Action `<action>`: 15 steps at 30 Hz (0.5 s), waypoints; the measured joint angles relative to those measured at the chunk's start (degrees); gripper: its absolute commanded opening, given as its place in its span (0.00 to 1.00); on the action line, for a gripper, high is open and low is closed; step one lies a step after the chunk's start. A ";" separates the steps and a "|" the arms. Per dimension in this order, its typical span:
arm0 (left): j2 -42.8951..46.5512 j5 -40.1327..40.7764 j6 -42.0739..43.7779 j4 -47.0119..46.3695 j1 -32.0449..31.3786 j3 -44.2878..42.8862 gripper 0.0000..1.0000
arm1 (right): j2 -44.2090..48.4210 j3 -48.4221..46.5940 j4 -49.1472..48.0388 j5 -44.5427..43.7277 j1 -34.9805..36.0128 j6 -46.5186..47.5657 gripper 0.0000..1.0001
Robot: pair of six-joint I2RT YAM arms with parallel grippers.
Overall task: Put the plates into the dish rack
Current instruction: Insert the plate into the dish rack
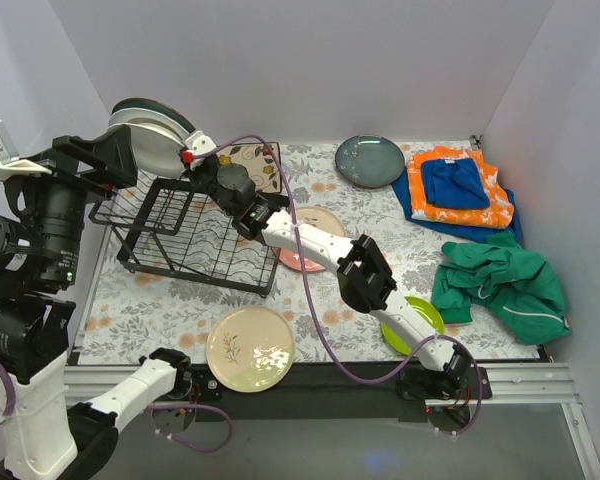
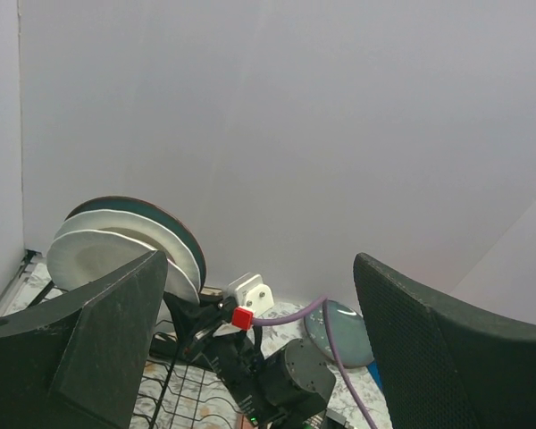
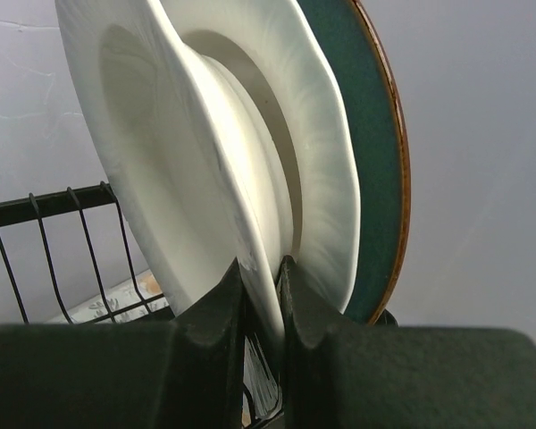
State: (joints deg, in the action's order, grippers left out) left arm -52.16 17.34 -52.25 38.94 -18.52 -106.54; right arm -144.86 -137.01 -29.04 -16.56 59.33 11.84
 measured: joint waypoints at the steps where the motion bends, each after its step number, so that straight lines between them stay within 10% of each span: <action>1: 0.02 0.02 0.00 -0.04 0.02 0.00 0.84 | 0.00 0.00 0.07 -0.07 0.00 0.00 0.10; 9: 0.04 0.26 0.17 -0.26 0.02 0.00 0.84 | 0.00 -0.07 -1.60 -0.11 0.31 -1.36 0.45; 15: 0.37 0.26 0.20 -0.59 0.02 0.90 0.84 | 0.04 -0.09 -5.01 0.57 1.14 -1.14 0.52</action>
State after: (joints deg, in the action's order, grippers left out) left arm -51.79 17.61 -52.05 38.35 -18.50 -105.65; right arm -144.81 -137.10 -34.04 -15.99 60.47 10.70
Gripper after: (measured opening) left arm 0.840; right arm 0.505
